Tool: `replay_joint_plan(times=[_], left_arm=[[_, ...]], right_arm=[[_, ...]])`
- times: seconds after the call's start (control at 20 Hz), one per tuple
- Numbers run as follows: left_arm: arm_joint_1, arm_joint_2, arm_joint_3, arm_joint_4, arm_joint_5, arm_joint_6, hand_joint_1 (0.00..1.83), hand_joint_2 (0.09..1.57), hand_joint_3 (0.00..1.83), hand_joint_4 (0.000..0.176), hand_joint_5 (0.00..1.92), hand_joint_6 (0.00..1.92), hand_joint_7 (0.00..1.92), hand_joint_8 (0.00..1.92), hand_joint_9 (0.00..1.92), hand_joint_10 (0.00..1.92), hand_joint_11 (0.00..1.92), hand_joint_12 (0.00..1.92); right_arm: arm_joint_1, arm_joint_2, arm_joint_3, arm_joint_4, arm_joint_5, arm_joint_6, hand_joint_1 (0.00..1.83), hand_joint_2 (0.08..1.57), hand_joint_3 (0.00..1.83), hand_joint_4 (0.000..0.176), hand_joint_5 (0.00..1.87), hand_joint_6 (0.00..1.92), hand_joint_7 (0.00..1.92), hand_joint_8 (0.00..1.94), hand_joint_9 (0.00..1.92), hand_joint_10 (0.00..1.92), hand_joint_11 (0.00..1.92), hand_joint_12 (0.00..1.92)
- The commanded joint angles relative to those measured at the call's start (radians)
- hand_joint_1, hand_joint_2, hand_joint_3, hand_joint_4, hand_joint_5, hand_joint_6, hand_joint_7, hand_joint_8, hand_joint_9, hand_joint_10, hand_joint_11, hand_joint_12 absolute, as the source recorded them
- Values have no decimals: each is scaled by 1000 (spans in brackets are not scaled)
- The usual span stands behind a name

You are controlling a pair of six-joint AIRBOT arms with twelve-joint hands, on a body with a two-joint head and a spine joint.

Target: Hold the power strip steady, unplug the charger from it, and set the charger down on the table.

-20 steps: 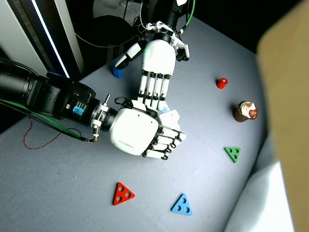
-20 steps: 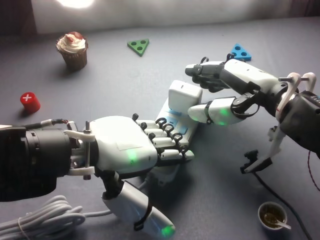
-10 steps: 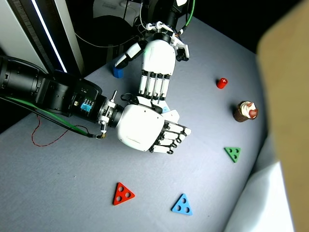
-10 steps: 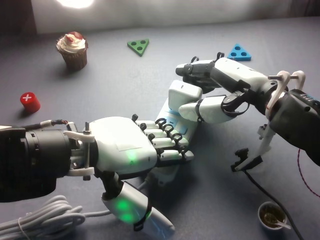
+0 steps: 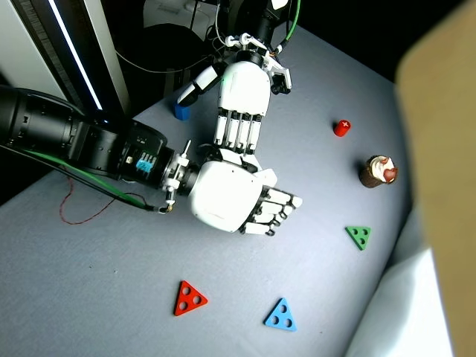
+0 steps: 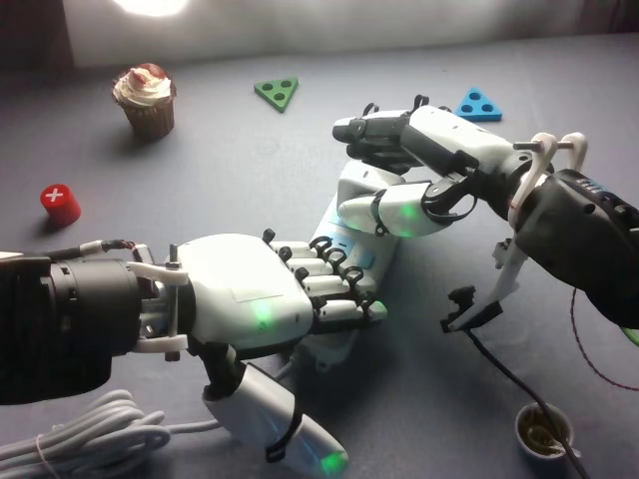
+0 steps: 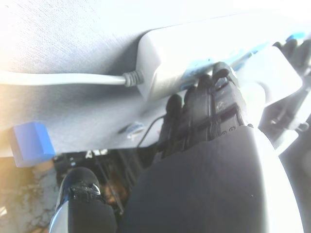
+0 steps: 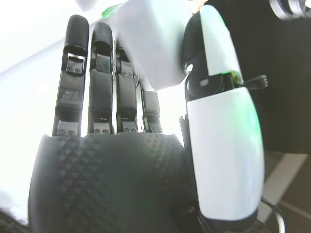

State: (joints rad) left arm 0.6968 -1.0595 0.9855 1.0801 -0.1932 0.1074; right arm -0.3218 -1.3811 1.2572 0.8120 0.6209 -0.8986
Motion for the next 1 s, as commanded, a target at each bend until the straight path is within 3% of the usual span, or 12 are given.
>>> replay_joint_plan(times=[0.0, 0.35, 0.6, 0.65, 0.7, 0.75, 0.95], left_arm=[[8, 0, -5, -4, -14, -6, 0, 912, 0, 0, 55, 2, 90, 6, 85, 5, 97, 22], [8, 3, -8, -4, -15, -6, 0, 918, 2, 0, 75, 5, 106, 6, 106, 8, 122, 30], [6, 3, -9, -5, -14, -6, 0, 920, 2, 0, 61, 0, 90, 0, 84, 0, 96, 19], [5, 3, -9, -5, -13, -6, 0, 919, 2, 0, 51, 0, 84, 0, 79, 0, 90, 16], [5, 3, -9, -5, -12, -6, 0, 919, 2, 0, 51, 0, 84, 0, 79, 0, 90, 16], [5, 3, -10, -5, -11, -6, 0, 919, 1, 0, 70, 8, 100, 6, 96, 6, 110, 23], [5, 3, -9, -5, -10, -6, 0, 914, 0, 0, 71, 5, 99, 4, 98, 4, 118, 25]], right_arm=[[10, 10, 0, -30, 88, 9, 1086, 1061, 0, 0, 444, 8, 534, 7, 570, 7, 395, 559], [7, 14, 0, -30, 88, 9, 1103, 1066, 0, 0, 450, 5, 544, 4, 580, 5, 416, 568], [6, 19, 0, -30, 88, 8, 1173, 1054, 0, 0, 652, 7, 710, 6, 727, 9, 574, 551], [4, 20, 0, -30, 88, 8, 1351, 1037, 0, 0, 999, 651, 1159, 247, 1020, 722, 890, 539], [2, 22, 0, -30, 88, 8, 1351, 1037, 0, 0, 999, 651, 1159, 247, 1020, 722, 890, 539], [0, 22, 0, -30, 88, 8, 1390, 1051, 3, 0, 1022, 863, 1196, 435, 1062, 1010, 994, 688], [-4, 26, -1, -31, 88, 7, 1391, 1051, 1, 0, 1027, 877, 1204, 439, 1056, 1021, 964, 753]])
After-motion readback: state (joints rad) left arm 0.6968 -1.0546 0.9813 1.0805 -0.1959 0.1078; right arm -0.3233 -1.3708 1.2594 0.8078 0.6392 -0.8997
